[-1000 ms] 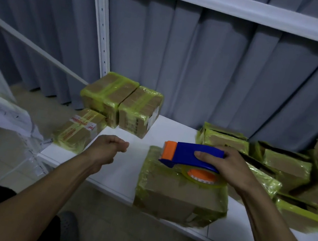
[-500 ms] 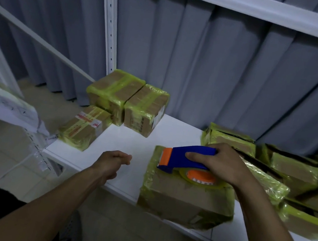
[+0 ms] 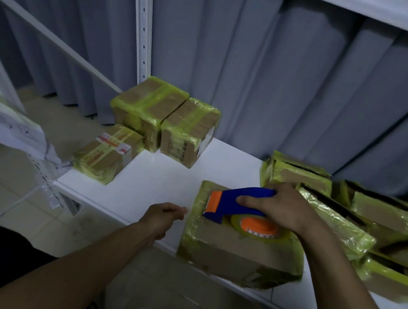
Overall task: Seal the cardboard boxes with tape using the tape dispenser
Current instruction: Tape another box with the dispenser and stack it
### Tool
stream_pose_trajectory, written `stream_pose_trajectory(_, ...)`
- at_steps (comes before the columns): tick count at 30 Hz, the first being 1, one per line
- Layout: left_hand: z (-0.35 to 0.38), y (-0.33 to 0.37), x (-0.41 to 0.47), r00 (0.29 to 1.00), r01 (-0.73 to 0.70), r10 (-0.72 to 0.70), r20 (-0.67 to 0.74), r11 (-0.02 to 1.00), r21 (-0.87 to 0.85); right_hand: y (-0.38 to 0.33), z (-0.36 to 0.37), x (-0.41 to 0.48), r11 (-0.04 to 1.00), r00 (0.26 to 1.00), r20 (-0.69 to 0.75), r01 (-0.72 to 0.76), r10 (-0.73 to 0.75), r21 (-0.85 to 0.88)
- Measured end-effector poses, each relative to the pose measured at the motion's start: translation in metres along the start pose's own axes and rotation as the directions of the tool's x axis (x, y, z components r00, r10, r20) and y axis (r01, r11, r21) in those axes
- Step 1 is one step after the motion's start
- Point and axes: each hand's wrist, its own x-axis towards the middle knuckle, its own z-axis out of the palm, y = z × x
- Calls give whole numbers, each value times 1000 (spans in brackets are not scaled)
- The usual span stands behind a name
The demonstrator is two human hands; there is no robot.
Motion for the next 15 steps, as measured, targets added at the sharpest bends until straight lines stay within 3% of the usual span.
stream_pose_trajectory(4, 8, 2, -1, 999, -47, 45, 23, 997, 65, 1, 2, 1, 1000, 1000, -2, -5, 5, -7)
stream_pose_trajectory(7, 7, 10, 4, 994, -110, 95, 63, 938, 329, 1, 2, 0, 1000, 1000, -3, -10, 10, -11)
stream_pose_trajectory(9, -1, 15, 7, 995, -97, 97, 20, 911, 400, 2, 2, 0, 1000, 1000, -5, -15, 15, -3)
stream_pose_trajectory(12, -5, 17, 7, 976, -183, 208, -64, 944, 274, 2, 3, -2, 1000, 1000, -8, -9, 8, -16)
stream_pose_trajectory(14, 6, 20, 1, 989, -145, 146, -7, 988, 60, 2, 3, -3, 1000, 1000, -15, -6, 6, -18)
stream_pose_trajectory(15, 12, 20, -3, 995, -96, 94, 34, 995, 30, 1, 3, -3, 1000, 1000, -15, -6, 6, -16)
